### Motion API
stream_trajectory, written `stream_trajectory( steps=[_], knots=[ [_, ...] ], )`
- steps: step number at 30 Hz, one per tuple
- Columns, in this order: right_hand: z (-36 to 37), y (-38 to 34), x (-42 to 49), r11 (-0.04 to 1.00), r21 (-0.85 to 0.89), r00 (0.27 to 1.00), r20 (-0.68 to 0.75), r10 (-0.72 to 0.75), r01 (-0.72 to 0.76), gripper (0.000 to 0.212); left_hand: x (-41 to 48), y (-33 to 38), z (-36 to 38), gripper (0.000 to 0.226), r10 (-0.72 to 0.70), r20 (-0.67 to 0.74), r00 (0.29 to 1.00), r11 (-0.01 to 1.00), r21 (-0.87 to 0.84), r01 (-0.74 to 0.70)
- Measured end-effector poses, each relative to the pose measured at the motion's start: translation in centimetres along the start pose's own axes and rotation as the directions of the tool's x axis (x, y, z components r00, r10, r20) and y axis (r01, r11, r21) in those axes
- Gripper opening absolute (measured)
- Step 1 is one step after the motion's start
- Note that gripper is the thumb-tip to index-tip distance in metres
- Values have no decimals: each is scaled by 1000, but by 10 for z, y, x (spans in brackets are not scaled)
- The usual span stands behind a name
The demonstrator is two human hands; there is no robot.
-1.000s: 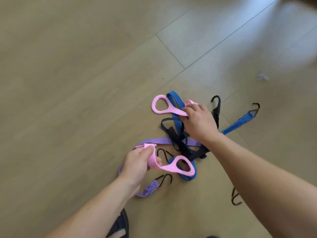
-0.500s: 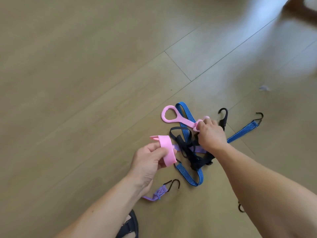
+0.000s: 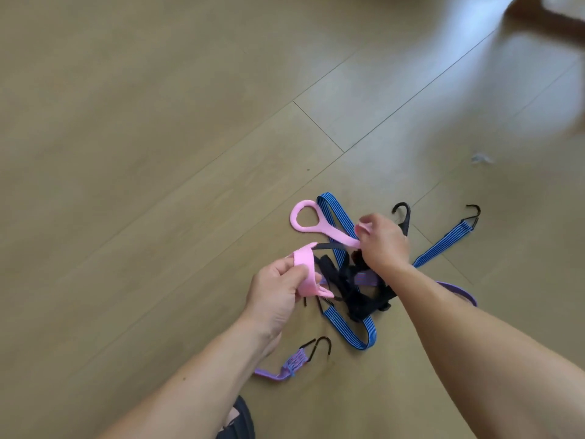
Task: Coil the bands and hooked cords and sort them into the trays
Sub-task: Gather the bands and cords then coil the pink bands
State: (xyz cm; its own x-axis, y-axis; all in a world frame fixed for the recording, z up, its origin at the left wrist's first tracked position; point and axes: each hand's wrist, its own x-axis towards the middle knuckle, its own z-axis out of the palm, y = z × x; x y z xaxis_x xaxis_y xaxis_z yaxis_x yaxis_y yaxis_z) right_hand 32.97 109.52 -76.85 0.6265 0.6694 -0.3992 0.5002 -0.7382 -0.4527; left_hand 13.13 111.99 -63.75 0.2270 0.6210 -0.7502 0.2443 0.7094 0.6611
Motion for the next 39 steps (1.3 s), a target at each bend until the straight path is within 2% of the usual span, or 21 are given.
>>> stream_trajectory(
  steps=[2, 5, 6, 7, 9, 10, 12, 14, 16, 18, 19, 23, 25, 26, 29, 31, 33, 36, 38, 39],
  knots=[
    [-34, -20, -19, 908, 409, 991, -54, 119, -87, 15, -19, 18, 2, 28, 5, -29, 1000, 1000, 2, -5],
    [-107, -57, -60, 639, 764, 977, -59, 205, -88, 12, -61, 58, 13, 19, 30, -27, 999, 997, 66, -28],
    [-135, -69, -75, 528, 845, 974, -36, 223, -90, 11, -80, 76, 19, 25, 39, -9, 999, 997, 61, -38],
    [-164, -80, -91, 430, 898, 973, -15, 231, -89, 12, -99, 94, 25, 41, 53, 1, 999, 996, 67, -53],
    [-222, -101, -129, 314, 945, 970, 18, 242, -96, 17, -140, 132, 36, 70, 99, 44, 994, 986, 129, -104],
    [-252, -110, -148, 297, 950, 969, 20, 247, -95, 19, -160, 154, 43, 69, 130, 79, 988, 974, 177, -142],
    [-312, -128, -186, 289, 954, 970, 4, 245, -77, 21, -206, 197, 60, 51, 148, 172, 974, 942, 275, -192],
    [-372, -145, -224, 229, 971, 968, 10, 249, -69, 25, -256, 237, 78, 36, 133, 288, 948, 897, 372, -239],
    [-431, -158, -258, 178, 979, 961, 44, 272, -95, 39, -306, 270, 95, 31, 131, 388, 912, 856, 420, -301],
    [-485, -165, -292, 147, 979, 962, 103, 251, -143, 59, -352, 301, 108, 30, 156, 405, 901, 833, 436, -340],
    [-509, -167, -310, 149, 975, 967, 132, 218, -166, 63, -372, 315, 114, 28, 165, 398, 903, 835, 430, -342],
    [-592, -164, -380, 288, 946, 985, 114, 132, -148, 32, -449, 355, 134, 22, 149, 454, 878, 850, 395, -349],
    [-624, -161, -409, 360, 927, 992, 72, 100, -103, 29, -481, 365, 144, 17, 142, 499, 855, 840, 396, -371],
    [-637, -161, -423, 364, 929, 995, 45, 90, -74, 28, -495, 368, 150, 18, 145, 508, 849, 834, 399, -381],
    [-665, -158, -459, 278, 960, 984, -9, 179, -42, 21, -527, 376, 165, 32, 156, 491, 857, 825, 412, -387],
    [-677, -158, -481, 256, 965, 964, -17, 266, -53, 17, -543, 378, 171, 33, 153, 504, 850, 820, 415, -394],
    [-685, -158, -499, 228, 971, 937, -11, 350, -74, 28, -555, 380, 175, 27, 134, 550, 824, 808, 421, -412],
    [-692, -160, -526, 240, 968, 909, -38, 415, -69, 38, -568, 384, 178, 26, 76, 666, 743, 788, 416, -453],
    [-695, -162, -546, 224, 975, 900, -92, 425, -6, 30, -574, 391, 177, 41, 29, 749, 662, 766, 408, -497],
    [-696, -160, -557, 203, 978, 901, -122, 416, 38, 18, -576, 395, 177, 51, 14, 795, 607, 744, 397, -537]
  ],
)
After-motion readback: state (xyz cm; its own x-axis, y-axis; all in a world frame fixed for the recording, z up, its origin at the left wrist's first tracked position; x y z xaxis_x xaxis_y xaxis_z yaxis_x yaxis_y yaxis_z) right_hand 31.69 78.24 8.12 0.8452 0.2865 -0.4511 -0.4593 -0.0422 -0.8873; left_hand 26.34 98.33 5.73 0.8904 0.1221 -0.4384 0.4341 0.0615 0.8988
